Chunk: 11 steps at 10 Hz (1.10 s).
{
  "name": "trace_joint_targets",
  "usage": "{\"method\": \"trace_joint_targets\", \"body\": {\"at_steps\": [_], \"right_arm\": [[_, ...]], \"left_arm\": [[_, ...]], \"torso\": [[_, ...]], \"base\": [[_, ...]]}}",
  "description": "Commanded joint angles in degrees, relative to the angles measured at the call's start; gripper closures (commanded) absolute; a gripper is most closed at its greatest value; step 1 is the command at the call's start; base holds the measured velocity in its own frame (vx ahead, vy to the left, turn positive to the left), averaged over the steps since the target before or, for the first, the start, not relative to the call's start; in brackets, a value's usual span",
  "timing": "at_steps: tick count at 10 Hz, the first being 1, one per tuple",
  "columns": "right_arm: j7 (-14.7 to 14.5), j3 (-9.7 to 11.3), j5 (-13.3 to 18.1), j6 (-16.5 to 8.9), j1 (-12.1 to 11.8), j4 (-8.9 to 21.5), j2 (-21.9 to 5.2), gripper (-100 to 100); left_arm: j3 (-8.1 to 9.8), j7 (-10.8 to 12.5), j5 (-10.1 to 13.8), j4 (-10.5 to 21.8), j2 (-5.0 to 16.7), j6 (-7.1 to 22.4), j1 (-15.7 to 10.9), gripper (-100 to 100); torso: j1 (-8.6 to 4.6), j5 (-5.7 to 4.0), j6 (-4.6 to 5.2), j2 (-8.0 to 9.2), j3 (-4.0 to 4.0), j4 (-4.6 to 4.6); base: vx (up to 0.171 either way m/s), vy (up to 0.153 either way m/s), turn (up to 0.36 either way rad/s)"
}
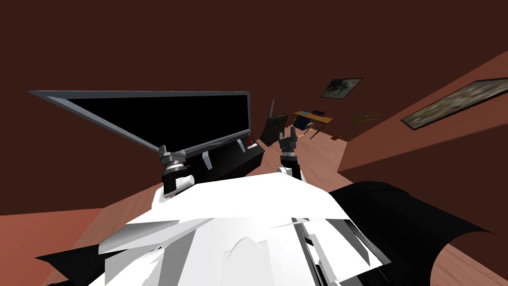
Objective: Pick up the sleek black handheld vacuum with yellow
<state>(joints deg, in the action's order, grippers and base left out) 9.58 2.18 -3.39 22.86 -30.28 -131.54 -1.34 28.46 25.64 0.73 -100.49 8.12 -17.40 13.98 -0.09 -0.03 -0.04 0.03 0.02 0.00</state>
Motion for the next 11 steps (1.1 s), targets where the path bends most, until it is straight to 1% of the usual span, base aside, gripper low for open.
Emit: {"method": "trace_joint_targets", "body": {"at_steps": [1, 2, 3, 4, 5, 6, 7, 8, 9, 10, 11], "right_arm": [[0.0, 0.0, 0.0, 0.0, 0.0, 0.0, 0.0, 0], [0.0, 0.0, 0.0, 0.0, 0.0, 0.0, 0.0, 0], [0.0, 0.0, 0.0, 0.0, 0.0, 0.0, 0.0, 0], [0.0, 0.0, 0.0, 0.0, 0.0, 0.0, 0.0, 0], [0.0, 0.0, 0.0, 0.0, 0.0, 0.0, 0.0, 0], [0.0, 0.0, 0.0, 0.0, 0.0, 0.0, 0.0, 0], [0.0, 0.0, 0.0, 0.0, 0.0, 0.0, 0.0, 0], [0.0, 0.0, 0.0, 0.0, 0.0, 0.0, 0.0, 0], [0.0, 0.0, 0.0, 0.0, 0.0, 0.0, 0.0, 0], [0.0, 0.0, 0.0, 0.0, 0.0, 0.0, 0.0, 0], [0.0, 0.0, 0.0, 0.0, 0.0, 0.0, 0.0, 0]], "left_arm": [[2.86, 2.9, -0.5, 2.9, 0.2, 1.7, -1.9, -100], [2.92, 3.1, -0.5, 3.7, 0.2, 1.7, -1.9, -100], [5.42, 5.4, -0.9, 6.3, 0.3, 3.1, -3.2, -100], [5.44, 5.9, -0.9, 6.7, 0.3, 3.1, -3.2, -100], [7.93, 8.2, -1.3, 9.4, 0.4, 4.6, -4.6, -100], [7.93, 8.7, -1.3, 9.8, 0.4, 4.6, -4.6, -100], [10.37, 10.8, -1.6, 12.6, 0.6, 6.0, -5.9, -100], [10.37, 11.5, -1.6, 12.9, 0.6, 6.0, -5.9, -100], [12.76, 13.8, -1.9, 14.5, 0.7, 7.6, -7.3, -100], [12.76, 14.3, -1.9, 15.4, 0.7, 7.6, -7.3, -100], [15.08, 16.7, -2.2, 17.5, 0.8, 9.2, -8.5, -100]], "torso": [[0.00, 0.00, 0.00, 0.00, 0.00, 0.00], [-0.05, -0.01, 0.04, -0.02, -0.01, 0.00], [-0.03, -0.01, 0.00, -0.01, 0.00, 0.00], [-0.04, 0.00, 0.03, 0.00, 0.00, 0.00], [0.00, 0.00, -0.01, 0.00, 0.00, 0.00], [-0.02, 0.00, 0.03, -0.02, -0.01, 0.00], [0.01, 0.00, -0.01, -0.01, 0.00, 0.00], [-0.01, 0.00, 0.03, -0.01, -0.01, 0.00], [0.01, 0.00, -0.03, 0.01, 0.00, 0.00], [0.00, 0.00, 0.02, 0.00, 0.00, 0.00], [0.04, 0.01, -0.03, 0.01, 0.01, 0.00]], "base": [[0.012, -0.043, -0.215], [0.013, -0.032, -0.142], [0.013, -0.037, -0.265], [0.012, -0.023, -0.116], [0.017, -0.032, -0.214], [0.016, -0.022, -0.146], [0.016, -0.031, -0.282], [0.014, -0.017, -0.112], [0.015, -0.025, -0.235], [0.011, -0.013, -0.105], [0.014, -0.019, -0.261]]}}
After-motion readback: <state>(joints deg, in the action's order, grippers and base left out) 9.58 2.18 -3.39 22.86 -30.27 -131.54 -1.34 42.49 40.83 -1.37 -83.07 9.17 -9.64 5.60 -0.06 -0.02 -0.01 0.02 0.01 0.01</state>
